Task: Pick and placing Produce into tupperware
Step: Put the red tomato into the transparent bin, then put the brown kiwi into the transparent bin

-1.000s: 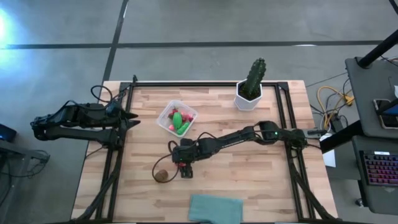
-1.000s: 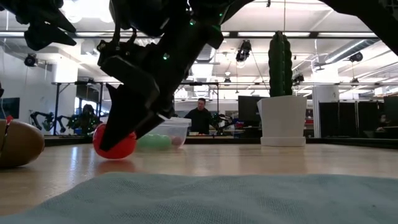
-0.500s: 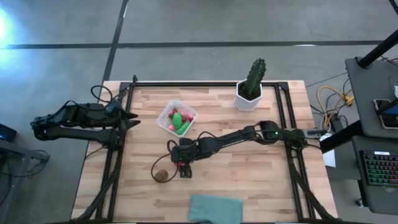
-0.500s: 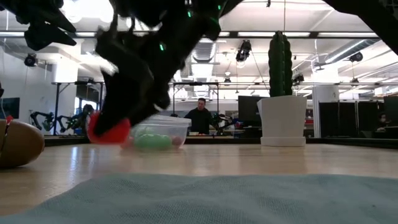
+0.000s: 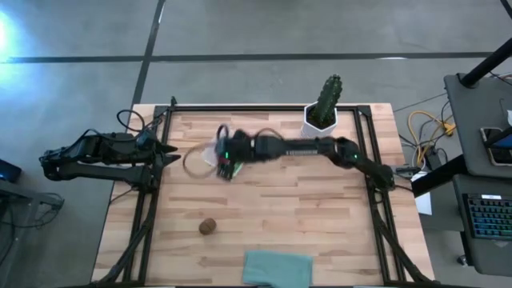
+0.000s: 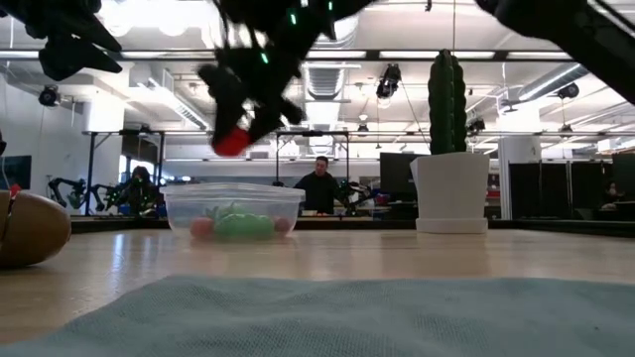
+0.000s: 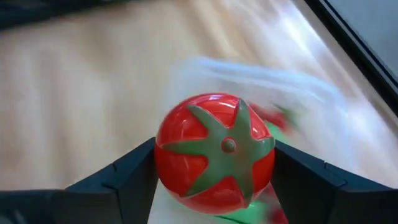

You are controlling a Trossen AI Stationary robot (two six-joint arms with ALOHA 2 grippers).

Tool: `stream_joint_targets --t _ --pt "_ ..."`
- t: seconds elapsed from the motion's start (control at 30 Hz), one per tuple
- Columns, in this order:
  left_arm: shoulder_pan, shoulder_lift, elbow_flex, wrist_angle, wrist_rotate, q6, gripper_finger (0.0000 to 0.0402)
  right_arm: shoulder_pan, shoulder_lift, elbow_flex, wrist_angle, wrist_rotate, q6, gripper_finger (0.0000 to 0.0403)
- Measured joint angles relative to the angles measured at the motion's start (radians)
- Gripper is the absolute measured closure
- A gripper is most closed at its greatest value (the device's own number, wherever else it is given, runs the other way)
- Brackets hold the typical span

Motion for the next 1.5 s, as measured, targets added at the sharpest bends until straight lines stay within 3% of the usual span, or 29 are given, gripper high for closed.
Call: stream_joint_targets --t 0.27,0.6,0.7,0.8,0.9,1.03,1.2,1.4,1.5 --pt "0.000 0.000 0.000 0.000 0.000 0.000 0.0229 -0.107 0.032 -0.008 -0.085 -0.104 -0.007 0.0133" --pt "0.000 0.000 0.000 0.000 0.000 0.005 0.0229 -0.097 0.042 -0.008 -0.081 -0.020 -0.068 0.0081" --pt "0.000 0.000 0.000 0.000 0.000 0.006 0.0229 -0.088 0.033 0.005 -0.090 -0.124 -0.108 0.0075" --pt "0.000 -0.001 0.000 0.000 -0.001 0.007 0.0229 -0.034 0.024 0.025 -0.105 -0.265 -0.283 0.0075" --pt "0.000 -0.001 0.000 0.000 -0.001 0.009 0.0229 0.041 0.027 0.028 -0.152 -0.291 -0.454 0.0076" --pt "0.000 -0.002 0.000 0.000 0.032 0.002 0.0229 0.095 0.044 0.021 -0.145 -0.285 -0.495 0.0076" --pt "0.000 0.005 0.000 -0.001 0.243 0.001 0.0229 0.110 0.046 0.018 -0.155 -0.155 -0.411 0.0076" --pt "0.000 0.033 -0.047 -0.026 0.258 0.008 0.0229 0.094 -0.017 0.017 -0.270 -0.104 -0.288 0.0076" --pt "0.000 0.043 -0.084 -0.005 0.322 -0.001 0.0229 0.100 -0.082 0.024 -0.323 -0.099 -0.221 0.0076"
